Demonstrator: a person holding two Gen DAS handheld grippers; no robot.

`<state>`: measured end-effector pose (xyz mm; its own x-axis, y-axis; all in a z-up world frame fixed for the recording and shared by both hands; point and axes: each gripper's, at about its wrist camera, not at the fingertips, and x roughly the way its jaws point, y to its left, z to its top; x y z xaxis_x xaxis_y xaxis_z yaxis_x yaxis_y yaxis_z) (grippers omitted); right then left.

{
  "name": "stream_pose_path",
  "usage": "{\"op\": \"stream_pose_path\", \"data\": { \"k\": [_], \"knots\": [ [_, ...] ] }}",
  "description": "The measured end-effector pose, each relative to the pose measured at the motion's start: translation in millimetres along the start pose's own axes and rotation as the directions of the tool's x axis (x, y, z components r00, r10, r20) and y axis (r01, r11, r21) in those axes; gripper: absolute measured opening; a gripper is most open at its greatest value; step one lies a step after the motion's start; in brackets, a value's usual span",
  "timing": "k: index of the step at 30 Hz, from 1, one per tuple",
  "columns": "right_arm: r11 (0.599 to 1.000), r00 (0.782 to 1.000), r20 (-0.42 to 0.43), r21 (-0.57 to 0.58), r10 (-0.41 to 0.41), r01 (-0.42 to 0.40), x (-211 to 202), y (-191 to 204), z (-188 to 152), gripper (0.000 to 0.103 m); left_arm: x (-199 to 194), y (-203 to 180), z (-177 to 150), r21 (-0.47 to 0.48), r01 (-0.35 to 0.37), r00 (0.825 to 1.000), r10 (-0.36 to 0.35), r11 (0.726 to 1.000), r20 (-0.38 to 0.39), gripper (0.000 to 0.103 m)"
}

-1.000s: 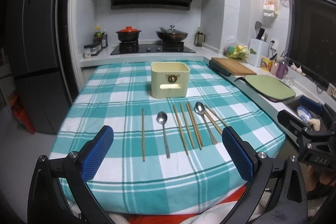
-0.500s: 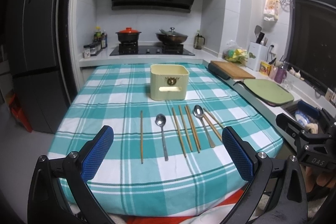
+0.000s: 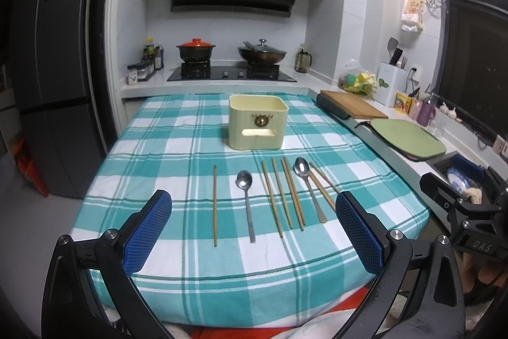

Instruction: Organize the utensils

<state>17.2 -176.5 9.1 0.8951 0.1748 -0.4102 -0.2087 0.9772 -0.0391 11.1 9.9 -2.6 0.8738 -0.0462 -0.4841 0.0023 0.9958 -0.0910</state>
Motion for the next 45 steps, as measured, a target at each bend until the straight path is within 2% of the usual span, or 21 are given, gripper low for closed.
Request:
{"op": "stream_pose_path", "data": {
  "k": [16,29,39,42,45],
  "knots": [
    [1.000,1.000,-0.027,0.010,0.001,-0.001,10,-5,-4,0.103,15,9,-1,-0.032,-0.011,1.000,0.010,0.999,-0.025,0.103],
    [1.000,0.998,-0.057,0.016,-0.002,0.002,28,-6,-5,0.103,39,29,0,-0.066,-0.063,0.997,0.059,0.996,-0.056,0.103],
    [0.999,0.997,-0.060,0.013,-0.042,0.043,54,-33,-3,0.103,78,55,1,-0.070,-0.102,0.990,0.094,0.992,-0.109,0.103],
    [0.999,0.995,-0.087,0.004,-0.049,0.049,71,-50,-4,0.103,100,67,0,-0.073,-0.102,0.985,0.091,0.992,-0.144,0.103],
    [0.999,0.988,-0.149,-0.005,-0.041,0.040,99,-68,-10,0.103,123,78,-1,-0.071,-0.108,0.979,0.094,0.992,-0.178,0.103]
  ]
}}
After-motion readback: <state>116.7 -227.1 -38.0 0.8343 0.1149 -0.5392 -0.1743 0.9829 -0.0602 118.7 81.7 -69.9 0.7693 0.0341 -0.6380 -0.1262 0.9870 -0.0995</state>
